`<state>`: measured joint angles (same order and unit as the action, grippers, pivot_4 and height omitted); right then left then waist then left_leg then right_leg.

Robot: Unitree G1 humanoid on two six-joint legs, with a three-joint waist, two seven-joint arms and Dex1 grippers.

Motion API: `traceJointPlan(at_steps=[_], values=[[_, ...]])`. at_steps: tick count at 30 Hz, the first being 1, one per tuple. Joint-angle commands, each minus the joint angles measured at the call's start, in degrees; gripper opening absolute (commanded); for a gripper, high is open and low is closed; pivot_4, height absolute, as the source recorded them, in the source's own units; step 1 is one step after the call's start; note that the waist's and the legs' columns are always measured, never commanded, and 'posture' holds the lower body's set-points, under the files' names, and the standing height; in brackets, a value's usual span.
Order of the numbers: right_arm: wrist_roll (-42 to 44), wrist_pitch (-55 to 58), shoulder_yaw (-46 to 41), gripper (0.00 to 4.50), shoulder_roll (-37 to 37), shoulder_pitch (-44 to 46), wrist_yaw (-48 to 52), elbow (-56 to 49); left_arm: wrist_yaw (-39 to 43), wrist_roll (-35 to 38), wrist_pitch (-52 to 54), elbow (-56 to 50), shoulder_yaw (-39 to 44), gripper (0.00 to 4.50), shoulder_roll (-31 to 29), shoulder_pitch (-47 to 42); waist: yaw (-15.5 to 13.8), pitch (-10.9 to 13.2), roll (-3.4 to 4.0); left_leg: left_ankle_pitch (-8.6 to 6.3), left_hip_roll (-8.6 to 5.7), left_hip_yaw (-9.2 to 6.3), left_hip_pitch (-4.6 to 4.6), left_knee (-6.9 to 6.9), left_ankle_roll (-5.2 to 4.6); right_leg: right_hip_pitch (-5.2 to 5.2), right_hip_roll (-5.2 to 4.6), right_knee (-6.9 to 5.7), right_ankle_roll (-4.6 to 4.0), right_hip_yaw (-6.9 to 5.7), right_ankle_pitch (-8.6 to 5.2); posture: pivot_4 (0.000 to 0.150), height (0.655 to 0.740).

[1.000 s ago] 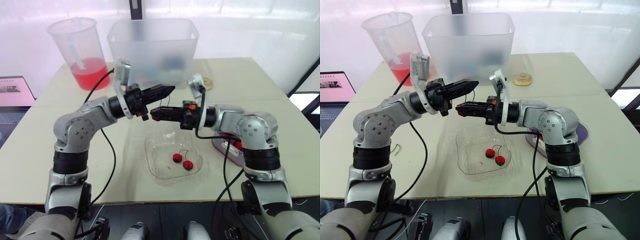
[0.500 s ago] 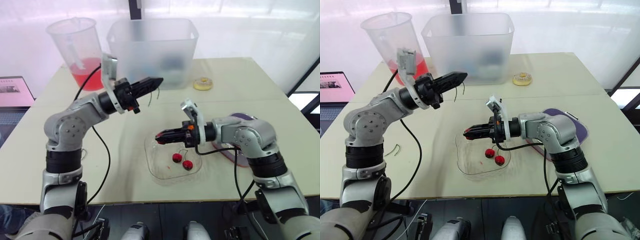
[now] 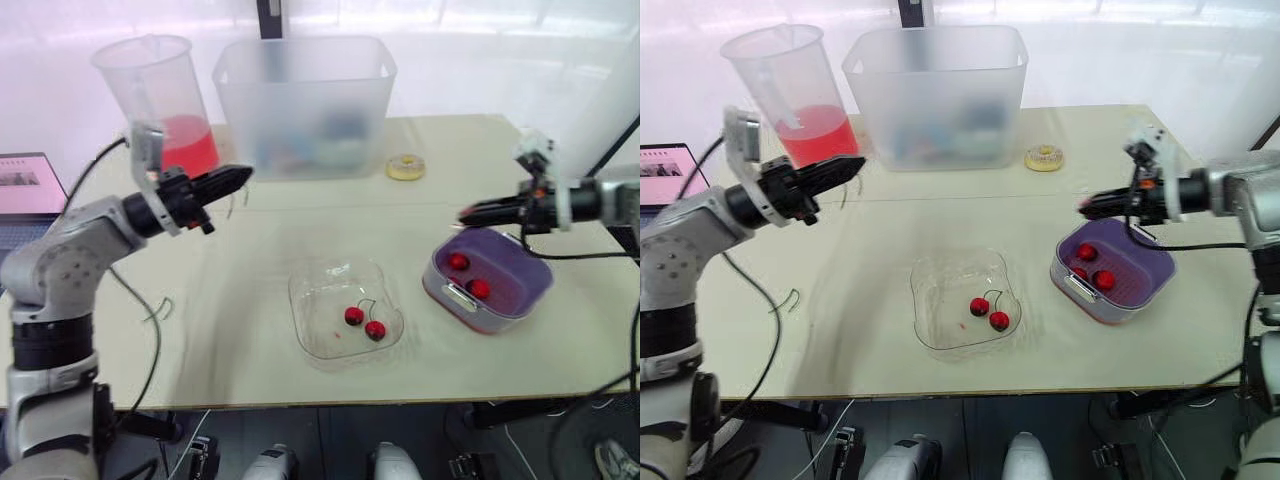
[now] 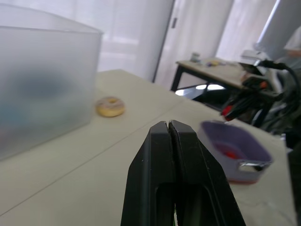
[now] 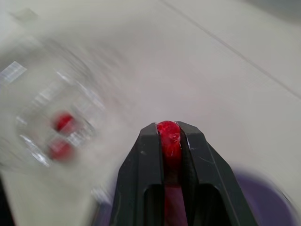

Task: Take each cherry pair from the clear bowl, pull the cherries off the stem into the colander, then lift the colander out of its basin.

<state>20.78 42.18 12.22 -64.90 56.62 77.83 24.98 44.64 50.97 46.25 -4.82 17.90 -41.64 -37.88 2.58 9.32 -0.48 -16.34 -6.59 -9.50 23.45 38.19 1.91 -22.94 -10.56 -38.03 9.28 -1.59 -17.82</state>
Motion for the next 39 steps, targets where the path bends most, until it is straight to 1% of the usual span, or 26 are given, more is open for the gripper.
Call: traceJointPlan(at_steps=[1,3,5,7,9,10,11,12,14,17,20,24,26,28,31,34,36,38,39], values=[[-6.84,-6.46,2.14,0.01,-0.82,-1.8,1.54,2.53,2.29,-0.5,-1.95,-2.26,2.6,0.0,-2.28,2.64,0.07,0.0,0.0,0.0,0.03,0.02,0.0,0.0,0.0,0.0,0.01,0.0,0.0,0.0,0.0,0.15,0.74],[-10.06,-9.26,3.22,0.01,-0.24,-3.22,1.17,4.58,3.14,-0.97,-2.69,-2.82,2.8,0.0,-2.72,4.54,0.04,0.0,0.0,0.0,0.03,0.04,0.0,0.02,0.0,0.01,0.0,0.0,0.0,0.0,0.0,0.15,0.74],[-11.01,-9.98,2.81,0.01,1.42,-3.31,1.11,6.54,3.72,-1.15,-3.41,-3.08,2.86,0.0,-2.77,5.71,0.02,0.0,0.01,0.0,0.02,0.04,0.0,0.02,0.0,-0.01,-0.01,0.0,0.0,0.01,0.0,0.15,0.74],[-11.87,-10.52,2.32,1.06,2.8,-2.89,1.33,8.07,4.07,-1.4,-4.04,-3.15,2.71,0.0,-2.79,6.35,-0.04,0.01,0.02,0.0,0.02,0.04,0.0,0.03,0.0,-0.02,-0.01,0.01,0.0,0.02,0.0,0.15,0.74],[-14.31,-13.13,2.97,1.86,3.23,-2.65,1.06,9.41,4.37,-2.25,-4.72,-2.87,2.45,0.0,-2.85,6.98,-0.12,0.01,0.02,0.0,0.01,0.03,0.01,0.04,0.0,-0.01,-0.01,0.02,0.0,0.01,0.0,0.15,0.74],[-15.33,-14.52,3.03,2.46,3.42,-2.29,0.82,10.04,4.61,-2.55,-4.91,-3.0,2.3,0.0,-2.92,7.48,-0.15,0.01,0.02,0.0,0.0,0.03,0.01,0.04,0.0,-0.01,-0.02,0.02,0.0,0.01,0.0,0.15,0.74],[-15.99,-15.11,2.91,2.9,3.63,-1.73,0.8,10.59,4.76,-2.68,-4.96,-3.19,2.23,0.0,-2.95,7.88,-0.11,0.01,0.03,0.0,-0.01,0.02,0.01,0.04,0.0,-0.01,-0.03,0.02,0.0,0.01,0.0,0.15,0.74],[-16.22,-15.19,2.62,3.47,3.73,-1.04,1.34,10.8,4.45,-2.54,-4.66,-3.41,2.33,0.0,-2.92,8.24,-0.05,0.01,0.03,0.0,-0.02,0.02,0.01,0.03,0.0,-0.01,-0.03,0.02,0.0,0.02,0.0,0.15,0.74],[-16.23,-14.97,2.02,4.45,3.41,0.24,3.32,10.15,3.3,-2.01,-3.3,-4.0,2.74,0.0,-3.13,9.2,-0.01,0.01,0.03,0.0,0.01,0.02,0.01,0.03,0.01,-0.02,-0.01,0.02,0.0,0.02,0.0,0.15,0.74],[-15.39,-13.29,0.98,4.45,3.15,2.07,6.07,8.18,1.68,0.35,0.97,-4.87,4.09,0.0,-4.01,10.92,-0.01,0.01,0.03,0.0,0.01,0.03,0.01,0.03,0.01,-0.03,-0.01,0.03,0.0,0.02,0.0,0.15,0.74],[-13.12,-10.08,-0.42,4.45,4.17,3.83,8.71,3.21,-0.09,3.91,5.74,-5.72,6.17,0.0,-4.7,12.85,0.04,0.02,0.04,0.0,0.03,0.03,0.01,-0.02,0.01,-0.07,-0.01,0.02,0.0,0.04,0.0,0.15,0.74],[-3.05,0.58,-3.71,4.45,6.52,5.36,13.64,-11.05,-6.2,13.16,17.37,-2.96,10.92,0.0,-4.7,14.4,0.0,0.02,0.04,0.0,0.04,0.01,0.01,-0.01,0.01,-0.08,0.0,0.02,0.0,0.05,0.0,0.15,0.74],[1.17,4.85,-4.76,4.45,7.32,5.64,14.44,-17.42,-8.6,12.86,21.81,-1.67,11.05,0.0,-5.93,17.21,0.01,0.01,0.05,0.0,0.05,0.01,0.01,-0.01,0.01,-0.08,0.0,-0.03,0.0,0.06,0.0,0.15,0.74],[4.36,7.83,-5.91,4.45,7.84,5.65,14.09,-21.81,-10.28,11.29,24.09,-0.71,10.65,0.0,-7.34,19.96,-0.02,0.01,0.06,0.0,0.05,0.0,0.01,-0.05,0.01,-0.08,0.0,-0.06,0.0,0.07,0.0,0.15,0.74],[9.03,10.97,-7.77,4.45,8.46,5.73,13.46,-26.82,-9.75,9.82,25.06,1.58,11.79,0.0,-9.02,24.3,-0.27,0.02,0.04,0.0,0.03,-0.06,0.01,-0.03,0.01,-0.06,0.01,-0.03,-0.01,0.06,0.0,0.15,0.74],[11.04,11.52,-7.74,4.45,8.3,4.47,12.94,-29.89,-8.81,8.38,24.44,4.58,12.75,0.0,-9.55,27.05,-0.47,0.02,0.04,0.0,0.02,-0.06,0.01,0.04,0.01,-0.06,0.0,0.0,-0.01,0.07,0.0,0.15,0.74],[12.29,11.87,-7.6,4.45,8.38,4.0,12.67,-31.1,-8.47,7.63,23.48,6.36,12.97,0.0,-8.84,27.68,-0.5,0.01,0.04,0.0,0.03,-0.06,0.01,0.05,0.01,-0.06,0.0,0.0,-0.01,0.07,0.0,0.15,0.74],[13.32,12.32,-7.53,4.45,9.25,4.26,11.6,-31.83,-9.2,8.73,23.32,11.35,14.95,0.0,-6.41,26.0,-0.49,0.0,0.07,0.0,0.02,-0.04,0.01,0.05,0.01,-0.06,-0.02,-0.01,-0.01,0.09,0.0,0.15,0.74],[13.62,12.38,-7.41,4.45,9.56,4.33,11.19,-32.03,-9.26,8.03,22.44,13.51,15.15,0.0,-5.73,25.44,-0.46,0.0,0.07,0.0,0.01,-0.04,0.01,0.05,0.01,-0.1,-0.02,-0.03,-0.01,0.1,0.0,0.15,0.74]])
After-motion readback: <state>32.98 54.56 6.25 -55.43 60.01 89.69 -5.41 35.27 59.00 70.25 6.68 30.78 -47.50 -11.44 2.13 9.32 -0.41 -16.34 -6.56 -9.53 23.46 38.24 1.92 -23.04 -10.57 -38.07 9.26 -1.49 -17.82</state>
